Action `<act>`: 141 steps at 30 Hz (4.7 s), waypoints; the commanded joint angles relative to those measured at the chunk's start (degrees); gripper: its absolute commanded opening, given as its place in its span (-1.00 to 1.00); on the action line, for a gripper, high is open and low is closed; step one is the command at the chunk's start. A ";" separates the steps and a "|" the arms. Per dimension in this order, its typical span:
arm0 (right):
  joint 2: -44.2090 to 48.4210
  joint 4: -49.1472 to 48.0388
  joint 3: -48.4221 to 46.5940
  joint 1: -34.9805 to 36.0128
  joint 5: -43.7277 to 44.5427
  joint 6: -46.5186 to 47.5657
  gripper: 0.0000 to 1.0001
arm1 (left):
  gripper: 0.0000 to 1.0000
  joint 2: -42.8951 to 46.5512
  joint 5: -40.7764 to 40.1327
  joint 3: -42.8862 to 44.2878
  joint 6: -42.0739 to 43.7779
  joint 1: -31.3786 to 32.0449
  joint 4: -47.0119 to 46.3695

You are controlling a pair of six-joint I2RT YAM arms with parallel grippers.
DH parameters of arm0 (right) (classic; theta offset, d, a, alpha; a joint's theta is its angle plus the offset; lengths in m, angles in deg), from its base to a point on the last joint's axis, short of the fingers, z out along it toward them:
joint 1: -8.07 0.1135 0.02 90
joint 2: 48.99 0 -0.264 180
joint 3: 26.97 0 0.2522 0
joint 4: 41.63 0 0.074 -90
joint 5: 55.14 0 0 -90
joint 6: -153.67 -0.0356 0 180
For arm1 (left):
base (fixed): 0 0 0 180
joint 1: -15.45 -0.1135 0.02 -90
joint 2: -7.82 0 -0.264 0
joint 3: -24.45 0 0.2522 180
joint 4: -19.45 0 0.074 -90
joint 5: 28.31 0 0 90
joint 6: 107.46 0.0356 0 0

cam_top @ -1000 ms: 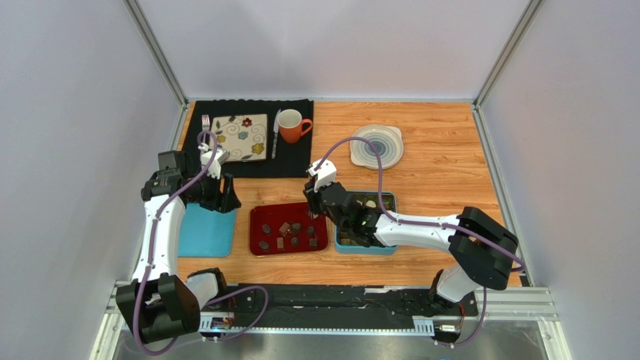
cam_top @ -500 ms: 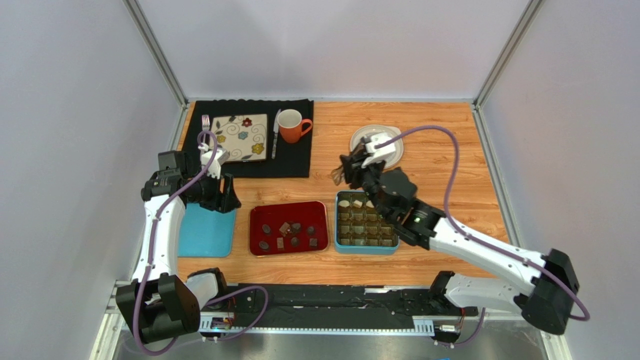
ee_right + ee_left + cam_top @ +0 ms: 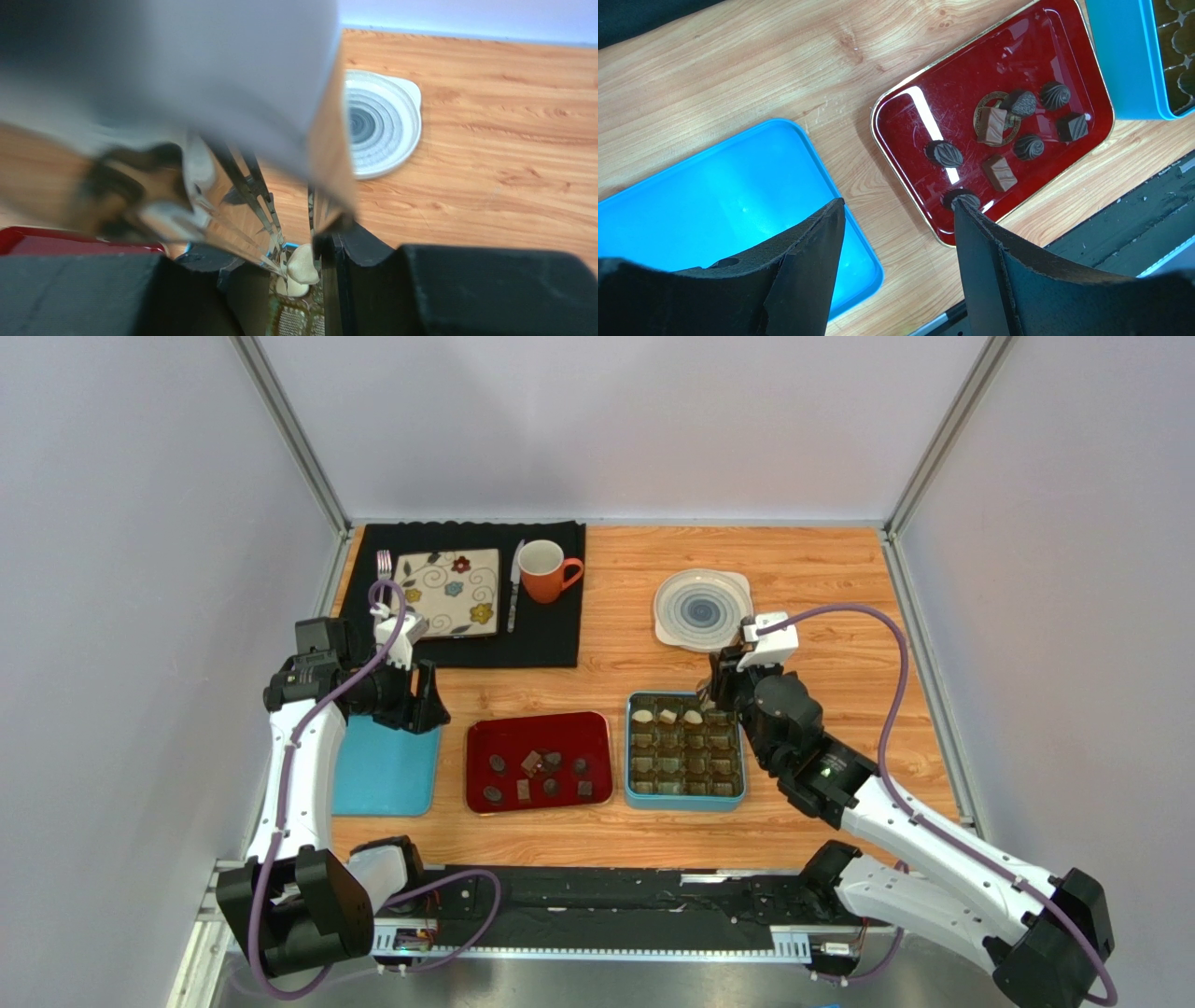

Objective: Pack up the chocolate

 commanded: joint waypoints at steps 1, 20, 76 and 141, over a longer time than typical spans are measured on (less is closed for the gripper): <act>0.94 -0.48 1.40 -1.42 2.05 -1.69 -0.64 | 0.36 0.78 0.86 0.47 1.73 -0.43 -0.21; 0.41 -1.62 2.29 -4.33 0.47 -2.31 -0.10 | 0.35 0.96 0.68 0.29 2.17 -0.43 0.05; -52.58 -22.63 -33.04 25.82 -16.06 -1.79 -0.12 | 0.35 -3.88 0.24 3.19 2.52 -5.35 0.58; -11.98 -7.25 -4.48 12.37 -2.96 -0.03 -0.56 | 0.34 -2.65 1.74 2.05 3.40 -5.88 1.11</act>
